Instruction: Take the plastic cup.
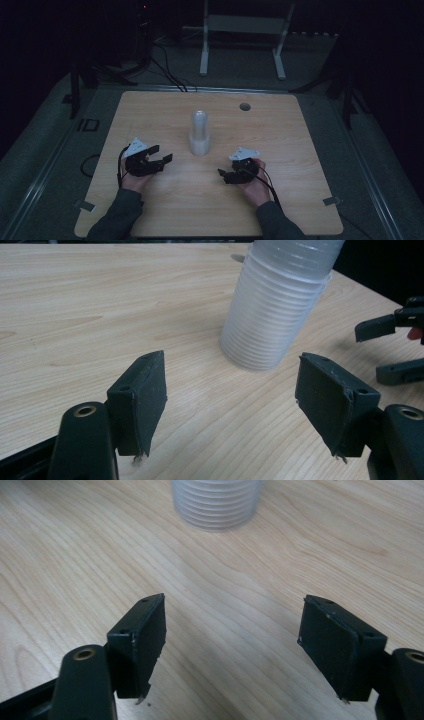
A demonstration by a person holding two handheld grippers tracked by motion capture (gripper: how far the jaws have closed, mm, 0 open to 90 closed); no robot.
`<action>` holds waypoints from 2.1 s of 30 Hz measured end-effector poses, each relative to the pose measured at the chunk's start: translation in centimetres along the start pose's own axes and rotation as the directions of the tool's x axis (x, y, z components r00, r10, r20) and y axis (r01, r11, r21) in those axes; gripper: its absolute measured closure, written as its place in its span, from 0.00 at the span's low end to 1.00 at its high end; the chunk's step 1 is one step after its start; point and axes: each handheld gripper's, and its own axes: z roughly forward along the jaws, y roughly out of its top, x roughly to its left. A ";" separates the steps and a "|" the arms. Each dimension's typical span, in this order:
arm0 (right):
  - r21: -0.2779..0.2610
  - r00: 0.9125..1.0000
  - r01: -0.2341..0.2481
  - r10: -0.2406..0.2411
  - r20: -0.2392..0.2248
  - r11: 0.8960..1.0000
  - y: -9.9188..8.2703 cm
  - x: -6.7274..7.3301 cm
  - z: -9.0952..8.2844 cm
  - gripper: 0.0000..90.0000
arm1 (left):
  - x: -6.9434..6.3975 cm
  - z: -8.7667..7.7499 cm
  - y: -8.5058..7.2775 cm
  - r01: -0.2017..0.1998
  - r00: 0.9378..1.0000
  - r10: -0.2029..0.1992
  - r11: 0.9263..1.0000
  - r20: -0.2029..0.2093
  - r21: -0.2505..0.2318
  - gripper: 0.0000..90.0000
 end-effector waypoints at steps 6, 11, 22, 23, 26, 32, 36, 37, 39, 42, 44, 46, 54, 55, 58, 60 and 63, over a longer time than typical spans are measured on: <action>-0.018 1.000 -0.015 0.015 -0.023 1.000 0.6 0.3 -0.2 0.25 | -0.5 -0.1 0.4 -0.020 1.000 0.020 1.000 0.017 0.004 0.32; -0.023 0.999 -0.012 0.011 -0.036 1.000 1.2 0.4 -0.2 0.23 | -0.6 0.0 0.7 -0.029 0.999 0.028 1.000 0.024 0.009 0.32; -0.035 1.000 0.020 -0.020 -0.005 0.999 2.5 1.3 0.3 0.32 | -0.5 -0.1 2.1 -0.040 0.999 0.040 0.999 0.032 0.002 0.30; -0.055 1.000 0.026 -0.027 -0.007 0.998 3.1 1.6 0.4 0.37 | -0.5 -0.2 2.4 -0.046 0.999 0.046 0.999 0.029 0.003 0.30; -0.075 0.999 0.032 -0.033 -0.007 0.997 3.8 1.8 0.6 0.38 | -0.6 -0.2 2.8 -0.056 0.998 0.055 0.998 0.023 0.005 0.30; -0.095 1.000 0.031 -0.031 -0.002 0.995 4.7 1.7 1.0 0.38 | -0.9 -0.1 4.0 -0.075 0.997 0.075 0.997 0.024 0.004 0.31; -0.102 1.000 0.022 -0.023 -0.002 0.995 5.0 1.2 1.2 0.38 | -1.2 0.2 4.8 -0.089 0.996 0.089 0.996 0.027 0.003 0.32; -0.106 1.000 0.016 -0.017 -0.004 0.994 5.1 1.2 1.3 0.38 | -1.2 0.3 5.0 -0.093 0.995 0.093 0.996 0.027 0.006 0.32; -0.108 1.000 0.016 -0.017 -0.005 0.994 5.2 1.1 1.3 0.38 | -1.3 0.4 5.1 -0.096 0.995 0.095 0.995 0.029 0.009 0.32; -0.118 1.000 0.019 -0.019 -0.001 0.993 5.6 0.8 1.4 0.36 | -1.5 0.8 5.7 -0.111 0.993 0.110 0.994 0.035 0.021 0.32; -0.124 1.000 0.015 -0.016 -0.007 0.992 5.8 0.7 1.4 0.35 | -1.6 1.0 6.0 -0.118 0.992 0.117 0.993 0.037 0.027 0.32; -0.135 1.000 0.011 -0.013 -0.013 0.991 6.1 0.6 1.5 0.33 | -1.7 1.2 6.3 -0.127 0.991 0.126 0.991 0.039 0.031 0.32; -0.152 1.000 0.007 -0.011 -0.022 0.988 6.9 0.6 2.2 0.30 | -2.3 1.9 7.3 -0.149 0.988 0.147 0.988 0.046 0.034 0.31; -0.153 1.000 0.008 -0.011 -0.022 0.988 7.0 0.6 2.3 0.30 | -2.3 1.9 7.5 -0.148 0.988 0.147 0.988 0.046 0.035 0.31; -0.154 1.000 0.007 -0.010 -0.022 0.988 7.0 0.6 2.4 0.30 | -2.4 2.0 7.6 -0.149 0.988 0.148 0.988 0.046 0.035 0.31; -0.154 1.000 0.003 -0.007 -0.021 0.988 7.1 0.6 2.8 0.30 | -2.5 2.3 7.9 -0.150 0.988 0.148 0.988 0.044 0.037 0.30; -0.157 1.000 -0.007 0.003 -0.025 0.988 7.1 0.5 3.0 0.30 | -2.6 2.4 8.1 -0.160 0.986 0.158 0.986 0.047 0.040 0.30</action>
